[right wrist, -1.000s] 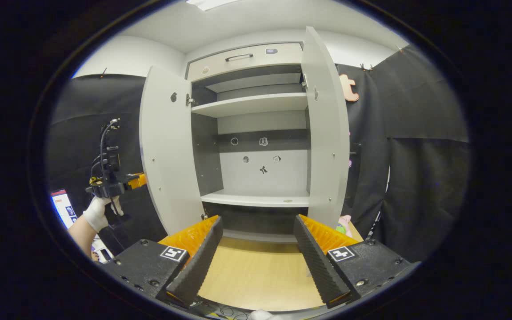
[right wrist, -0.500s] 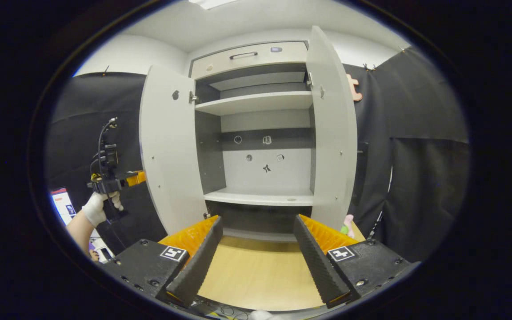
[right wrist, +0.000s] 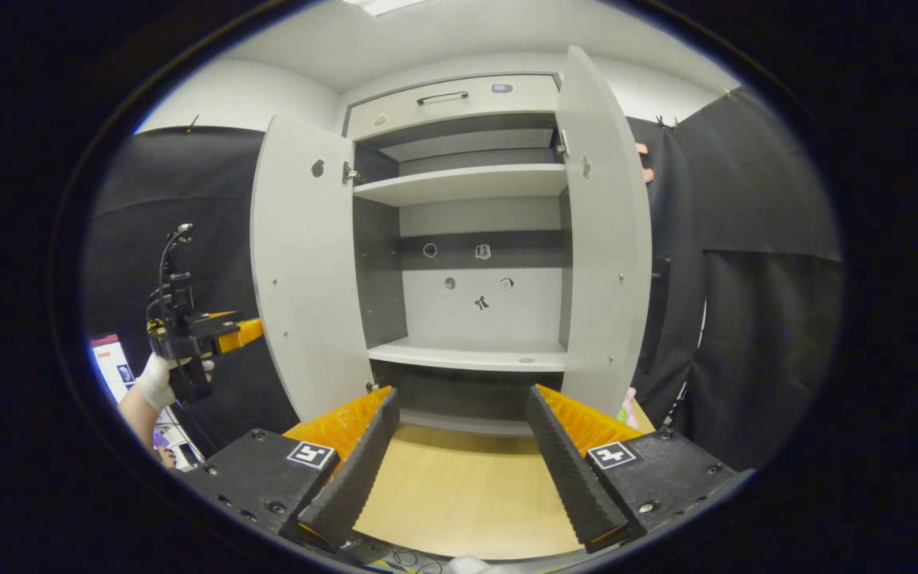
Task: Open the right door of the double-door shoe cabinet with the right hand, and open the left door with the left hand.
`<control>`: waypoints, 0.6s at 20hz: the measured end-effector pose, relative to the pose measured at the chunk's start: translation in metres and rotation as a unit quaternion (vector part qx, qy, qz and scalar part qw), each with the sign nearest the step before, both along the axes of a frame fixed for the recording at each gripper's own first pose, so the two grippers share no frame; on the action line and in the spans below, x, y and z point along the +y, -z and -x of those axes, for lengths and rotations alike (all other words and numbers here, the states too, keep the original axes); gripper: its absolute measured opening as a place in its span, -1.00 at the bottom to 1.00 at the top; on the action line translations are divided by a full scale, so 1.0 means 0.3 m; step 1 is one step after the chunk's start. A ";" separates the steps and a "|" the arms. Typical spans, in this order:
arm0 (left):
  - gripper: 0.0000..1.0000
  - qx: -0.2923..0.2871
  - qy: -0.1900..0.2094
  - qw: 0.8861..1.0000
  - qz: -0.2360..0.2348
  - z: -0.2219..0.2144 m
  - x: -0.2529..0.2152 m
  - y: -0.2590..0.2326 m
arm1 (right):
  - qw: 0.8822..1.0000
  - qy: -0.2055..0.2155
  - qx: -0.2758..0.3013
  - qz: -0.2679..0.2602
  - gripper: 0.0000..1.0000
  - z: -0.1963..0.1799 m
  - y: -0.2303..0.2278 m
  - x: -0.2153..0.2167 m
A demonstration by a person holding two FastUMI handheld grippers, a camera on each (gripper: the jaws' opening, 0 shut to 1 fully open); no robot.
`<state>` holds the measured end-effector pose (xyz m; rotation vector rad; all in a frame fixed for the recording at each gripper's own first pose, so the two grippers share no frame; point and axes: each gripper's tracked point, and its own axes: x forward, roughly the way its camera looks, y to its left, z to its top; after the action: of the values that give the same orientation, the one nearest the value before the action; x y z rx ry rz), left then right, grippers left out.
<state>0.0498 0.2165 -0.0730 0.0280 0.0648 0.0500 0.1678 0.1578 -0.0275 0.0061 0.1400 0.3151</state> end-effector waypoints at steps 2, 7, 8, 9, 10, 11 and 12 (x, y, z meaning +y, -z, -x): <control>0.94 0.002 -0.016 1.000 0.005 0.058 0.011 0.027 | 1.000 0.003 0.003 0.003 1.00 -0.001 0.006 -0.002; 0.93 0.012 -0.032 0.999 0.023 0.155 -0.036 0.060 | 1.000 0.000 0.005 0.004 0.99 -0.006 0.011 0.007; 0.92 0.015 -0.033 0.999 0.026 0.164 -0.047 0.057 | 1.000 0.000 0.003 0.004 1.00 -0.008 0.009 0.007; 0.93 0.021 -0.029 0.999 0.033 0.177 -0.073 0.056 | 1.000 0.000 0.000 0.004 0.99 -0.009 0.003 0.008; 0.93 0.021 -0.024 0.999 0.040 0.186 -0.099 0.048 | 1.000 0.002 -0.005 0.005 0.99 -0.015 -0.001 0.007; 0.93 0.022 -0.025 0.999 0.042 0.196 -0.117 0.037 | 1.000 0.004 -0.009 0.006 1.00 -0.021 -0.007 0.004; 0.93 0.023 -0.026 0.998 0.043 0.205 -0.136 0.027 | 1.000 0.006 -0.012 0.007 1.00 -0.022 -0.009 0.002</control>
<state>-0.0118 0.1758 -0.0811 -0.0588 0.1139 0.0975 0.1745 0.1583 -0.0248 -0.0100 0.1182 0.3020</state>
